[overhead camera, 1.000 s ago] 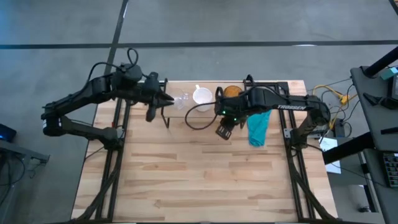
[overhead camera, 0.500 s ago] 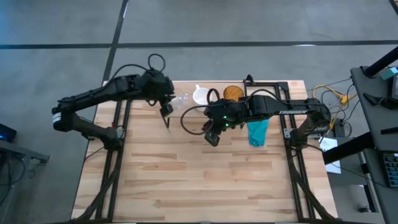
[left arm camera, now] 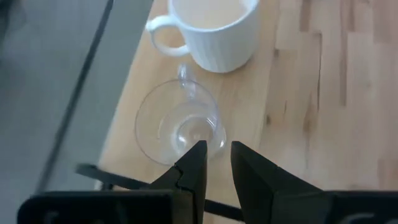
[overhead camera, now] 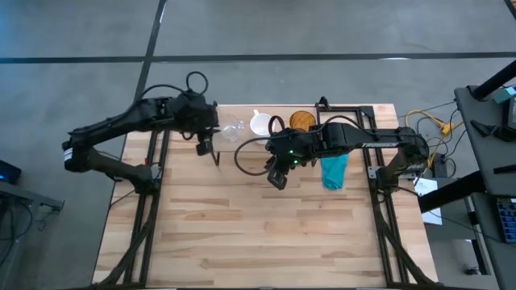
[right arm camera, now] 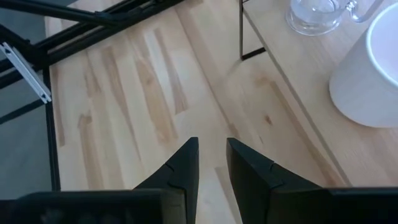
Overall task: Stack small to large cups/mugs on shelf
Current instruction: Adjust the transparent mug on the shelf
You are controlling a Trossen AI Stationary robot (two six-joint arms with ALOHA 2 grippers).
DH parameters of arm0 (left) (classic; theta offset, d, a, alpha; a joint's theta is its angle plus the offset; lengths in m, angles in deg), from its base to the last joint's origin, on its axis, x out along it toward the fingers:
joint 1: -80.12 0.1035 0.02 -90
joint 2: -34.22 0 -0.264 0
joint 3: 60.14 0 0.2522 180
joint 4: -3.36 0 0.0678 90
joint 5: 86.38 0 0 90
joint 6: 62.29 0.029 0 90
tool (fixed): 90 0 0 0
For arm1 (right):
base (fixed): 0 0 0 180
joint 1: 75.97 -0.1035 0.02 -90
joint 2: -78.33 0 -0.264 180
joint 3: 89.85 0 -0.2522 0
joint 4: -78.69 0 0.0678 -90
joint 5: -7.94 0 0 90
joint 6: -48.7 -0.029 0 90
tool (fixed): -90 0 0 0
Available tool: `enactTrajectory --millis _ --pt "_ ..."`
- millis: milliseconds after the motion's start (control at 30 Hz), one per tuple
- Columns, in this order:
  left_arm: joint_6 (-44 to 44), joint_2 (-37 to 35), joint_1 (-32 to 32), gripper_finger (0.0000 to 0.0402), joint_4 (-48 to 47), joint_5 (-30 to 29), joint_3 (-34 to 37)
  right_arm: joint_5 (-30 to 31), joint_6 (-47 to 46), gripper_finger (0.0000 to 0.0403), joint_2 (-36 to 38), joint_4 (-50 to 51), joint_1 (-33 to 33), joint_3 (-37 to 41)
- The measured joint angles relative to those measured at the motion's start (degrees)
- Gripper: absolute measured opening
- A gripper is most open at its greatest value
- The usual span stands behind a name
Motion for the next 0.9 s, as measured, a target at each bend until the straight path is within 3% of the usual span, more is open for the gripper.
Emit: enactTrajectory --millis 267,567,900 --pt "27.6 -1.1 0.0 0.0059 -0.9 0.2 0.1 0.0 0.0 0.0077 0.0 0.0 0.0 0.0" --pt "38.6 2.6 0.1 0.0059 -4.5 0.2 0.3 0.0 -0.5 0.0077 0.0 -0.1 -0.2 0.0" --pt "44.8 5.6 0.4 0.0059 -2.7 -0.3 0.0 0.0 -0.7 0.0077 0.0 -0.2 -0.2 0.0"
